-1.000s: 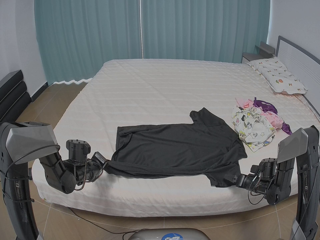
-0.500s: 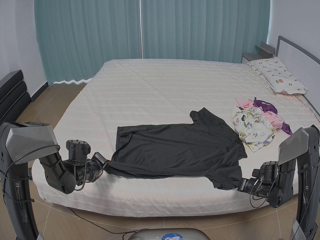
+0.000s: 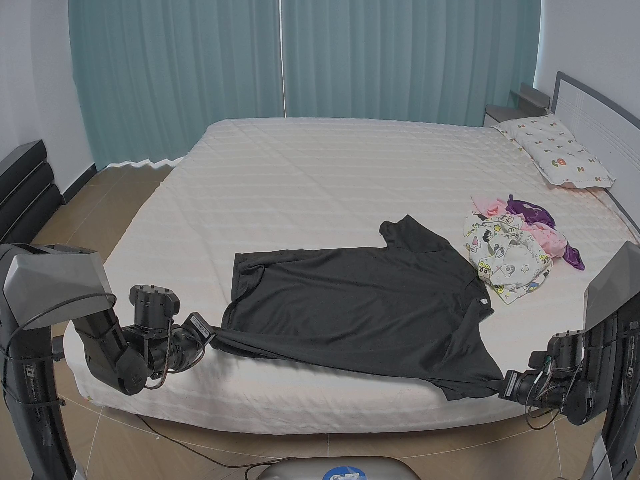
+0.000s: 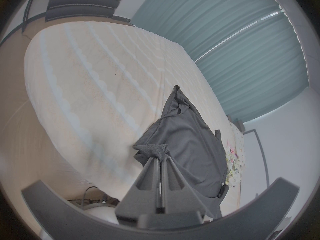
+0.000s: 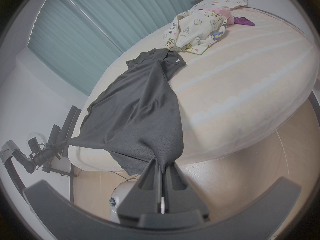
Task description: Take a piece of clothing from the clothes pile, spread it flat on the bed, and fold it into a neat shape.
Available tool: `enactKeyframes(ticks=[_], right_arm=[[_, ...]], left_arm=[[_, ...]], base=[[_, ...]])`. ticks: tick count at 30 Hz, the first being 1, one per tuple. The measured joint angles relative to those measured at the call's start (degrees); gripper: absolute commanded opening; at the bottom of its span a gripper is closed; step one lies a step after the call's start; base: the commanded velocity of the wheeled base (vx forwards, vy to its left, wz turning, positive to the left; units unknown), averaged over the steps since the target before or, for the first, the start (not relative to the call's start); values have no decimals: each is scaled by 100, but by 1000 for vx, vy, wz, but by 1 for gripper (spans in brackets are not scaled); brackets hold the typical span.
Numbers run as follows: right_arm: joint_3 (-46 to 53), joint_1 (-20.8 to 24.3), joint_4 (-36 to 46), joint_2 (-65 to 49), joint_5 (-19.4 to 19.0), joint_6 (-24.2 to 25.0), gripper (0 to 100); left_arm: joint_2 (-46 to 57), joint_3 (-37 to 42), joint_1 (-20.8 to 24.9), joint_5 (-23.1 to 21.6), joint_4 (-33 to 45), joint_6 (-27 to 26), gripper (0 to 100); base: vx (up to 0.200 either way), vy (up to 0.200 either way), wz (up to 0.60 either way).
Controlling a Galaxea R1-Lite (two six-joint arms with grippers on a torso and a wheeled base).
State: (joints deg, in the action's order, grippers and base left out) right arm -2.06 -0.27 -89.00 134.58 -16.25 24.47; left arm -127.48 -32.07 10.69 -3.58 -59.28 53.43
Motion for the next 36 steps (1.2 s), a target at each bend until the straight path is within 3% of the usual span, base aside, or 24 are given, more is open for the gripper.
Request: enactKeyframes(ticks=[5, 12, 18, 25, 31, 36], right_arm=[[90, -89, 2, -272, 35, -6, 0], [105, -435, 29, -495, 27, -2, 0], [107, -522, 279, -608, 30, -71, 0], [105, -695, 464, -785, 40, -361, 0], [107, -767, 1596, -1113, 35, -914, 0], [107, -808, 1871, -1297, 41, -1347, 0]], left_arm=[[212, 258, 38, 13, 28, -291, 0], [350, 663, 146, 39, 79, -1195, 0], [377, 923, 199, 380, 165, -1837, 0], [407, 1137, 416, 686, 238, -2015, 0], [419, 1182, 507, 867, 441, -2193, 0], [438, 1209, 581, 900, 846, -2300, 0]], base=[[0, 0, 0], [0, 0, 0], [0, 0, 0], [0, 0, 0], [0, 0, 0], [0, 0, 0]])
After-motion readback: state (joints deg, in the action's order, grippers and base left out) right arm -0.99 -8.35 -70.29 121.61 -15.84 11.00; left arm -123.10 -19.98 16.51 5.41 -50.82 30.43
